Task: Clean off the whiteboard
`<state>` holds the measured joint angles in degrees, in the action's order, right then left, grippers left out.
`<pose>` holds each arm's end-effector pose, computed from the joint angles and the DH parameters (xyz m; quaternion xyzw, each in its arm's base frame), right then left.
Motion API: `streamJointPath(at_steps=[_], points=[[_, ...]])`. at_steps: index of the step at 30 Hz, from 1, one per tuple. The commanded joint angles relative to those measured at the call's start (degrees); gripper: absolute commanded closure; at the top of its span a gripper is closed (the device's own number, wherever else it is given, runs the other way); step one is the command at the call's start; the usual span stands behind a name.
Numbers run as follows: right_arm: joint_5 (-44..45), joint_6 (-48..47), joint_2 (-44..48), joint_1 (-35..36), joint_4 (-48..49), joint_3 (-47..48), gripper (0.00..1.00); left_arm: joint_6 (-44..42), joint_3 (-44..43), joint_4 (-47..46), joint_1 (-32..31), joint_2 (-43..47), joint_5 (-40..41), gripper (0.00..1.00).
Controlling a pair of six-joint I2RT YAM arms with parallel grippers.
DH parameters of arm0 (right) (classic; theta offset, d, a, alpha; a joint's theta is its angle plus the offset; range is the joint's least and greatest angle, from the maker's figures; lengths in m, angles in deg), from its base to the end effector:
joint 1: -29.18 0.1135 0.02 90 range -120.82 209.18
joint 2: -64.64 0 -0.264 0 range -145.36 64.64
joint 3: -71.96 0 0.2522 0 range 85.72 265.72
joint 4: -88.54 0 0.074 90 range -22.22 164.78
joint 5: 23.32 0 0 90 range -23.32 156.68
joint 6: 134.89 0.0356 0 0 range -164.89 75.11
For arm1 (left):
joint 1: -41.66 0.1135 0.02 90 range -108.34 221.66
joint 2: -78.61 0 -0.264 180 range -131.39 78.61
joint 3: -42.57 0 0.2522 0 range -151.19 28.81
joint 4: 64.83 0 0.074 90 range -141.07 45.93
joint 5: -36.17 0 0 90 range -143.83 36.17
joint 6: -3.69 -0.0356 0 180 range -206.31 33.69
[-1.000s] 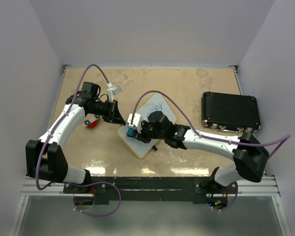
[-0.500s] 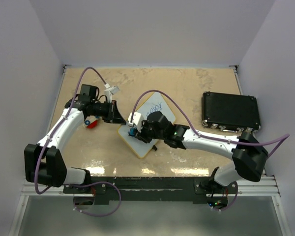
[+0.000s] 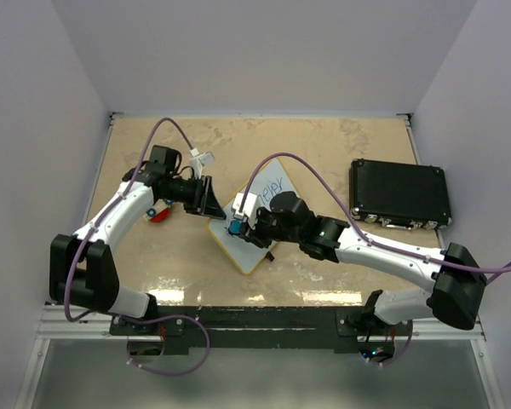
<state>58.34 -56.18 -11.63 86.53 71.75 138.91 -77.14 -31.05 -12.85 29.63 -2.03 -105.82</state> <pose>0.1598 0.2590 0.2810 -0.5089 0.6773 0.2632 0.4615 0.2649 -0.0851 0.2609 0.1387 0.8629 -0.4593 0.1584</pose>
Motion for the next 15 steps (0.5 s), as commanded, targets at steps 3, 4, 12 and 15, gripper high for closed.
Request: streamJointPath(at_steps=[3,4,12,15], points=[[-1.6,-2.1,2.1,-0.3,-1.1,-1.6,1.00,-5.6,-7.6,2.9,-0.3,-4.7,-0.8,0.58],[-1.8,-2.2,2.2,-0.3,-1.2,-1.6,1.00,-5.4,-8.1,2.7,-0.4,-5.5,-1.0,0.60],[-2.4,-0.9,1.8,-1.2,-1.6,-1.7,1.00,-3.2,-10.6,-0.4,-3.8,-8.1,1.0,0.67],[-2.5,-0.9,1.7,-1.4,-2.1,-1.7,1.00,-2.4,-11.5,-1.3,-5.6,-8.8,2.9,0.71]])
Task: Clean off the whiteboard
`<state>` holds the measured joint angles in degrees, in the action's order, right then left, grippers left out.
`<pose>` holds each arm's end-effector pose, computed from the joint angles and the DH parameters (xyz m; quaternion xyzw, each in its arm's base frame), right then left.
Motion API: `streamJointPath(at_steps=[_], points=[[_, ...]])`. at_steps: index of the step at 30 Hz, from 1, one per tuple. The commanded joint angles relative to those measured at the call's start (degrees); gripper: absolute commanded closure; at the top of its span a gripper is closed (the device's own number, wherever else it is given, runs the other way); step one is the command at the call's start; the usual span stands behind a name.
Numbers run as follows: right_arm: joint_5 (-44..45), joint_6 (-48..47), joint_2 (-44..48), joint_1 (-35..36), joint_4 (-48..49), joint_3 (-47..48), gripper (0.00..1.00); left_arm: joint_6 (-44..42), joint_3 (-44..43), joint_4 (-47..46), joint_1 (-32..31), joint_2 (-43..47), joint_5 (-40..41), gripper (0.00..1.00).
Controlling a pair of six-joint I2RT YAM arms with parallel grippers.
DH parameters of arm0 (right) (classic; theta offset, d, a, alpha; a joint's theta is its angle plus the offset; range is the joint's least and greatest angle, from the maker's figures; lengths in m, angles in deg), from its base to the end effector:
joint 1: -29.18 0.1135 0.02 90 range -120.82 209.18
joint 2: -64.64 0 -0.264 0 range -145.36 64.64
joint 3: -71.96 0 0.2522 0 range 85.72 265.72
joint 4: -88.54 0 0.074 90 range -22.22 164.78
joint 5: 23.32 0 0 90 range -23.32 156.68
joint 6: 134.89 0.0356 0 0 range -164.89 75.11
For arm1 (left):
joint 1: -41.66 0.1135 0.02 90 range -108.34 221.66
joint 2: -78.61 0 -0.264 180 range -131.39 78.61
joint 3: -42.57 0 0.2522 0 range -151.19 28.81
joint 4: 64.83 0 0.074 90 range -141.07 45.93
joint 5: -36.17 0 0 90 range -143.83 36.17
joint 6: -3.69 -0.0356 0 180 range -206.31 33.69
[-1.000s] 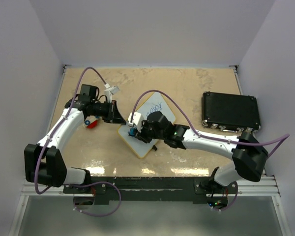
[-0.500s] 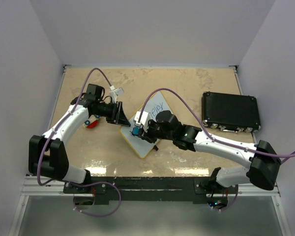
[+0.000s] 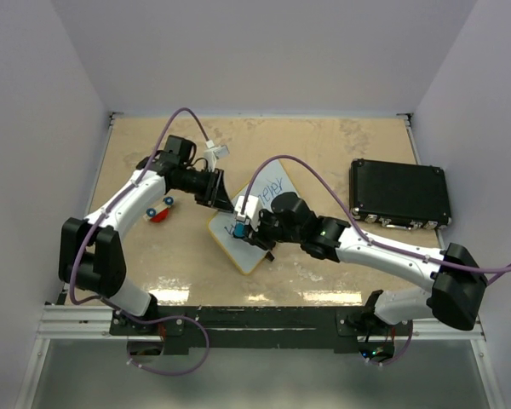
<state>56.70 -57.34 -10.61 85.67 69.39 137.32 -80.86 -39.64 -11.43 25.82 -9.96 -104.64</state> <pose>0.1586 0.2507 0.2725 -0.5223 0.6828 0.2590 0.4403 0.2933 -0.1119 0.2661 0.1904 0.8583 -0.4506 0.1551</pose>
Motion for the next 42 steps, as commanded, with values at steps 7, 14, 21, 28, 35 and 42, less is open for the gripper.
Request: streamJointPath(at_steps=[7,14,21,28,35,42], points=[[-0.7,1.0,0.5,-0.8,0.6,0.3,1.00,7.8,-1.3,-7.7,-3.3,-0.8,4.0,1.00],[3.3,4.4,-3.0,-0.8,2.4,3.0,1.00,16.9,2.6,-13.8,-3.5,1.9,6.8,1.00],[3.8,8.5,-5.3,-0.8,5.2,3.8,1.00,19.1,5.1,-15.6,-3.7,4.7,8.8,1.00],[2.8,10.0,-6.7,-0.7,7.1,6.1,1.00,18.5,5.6,-15.7,-3.7,5.1,9.1,1.00],[1.5,8.5,-8.4,-0.8,6.4,3.7,1.00,18.1,5.7,-15.8,-3.7,5.0,8.9,1.00],[-1.2,7.3,-6.2,-2.1,3.0,-1.3,1.00,17.5,5.8,-15.6,-3.8,5.2,9.1,1.00]])
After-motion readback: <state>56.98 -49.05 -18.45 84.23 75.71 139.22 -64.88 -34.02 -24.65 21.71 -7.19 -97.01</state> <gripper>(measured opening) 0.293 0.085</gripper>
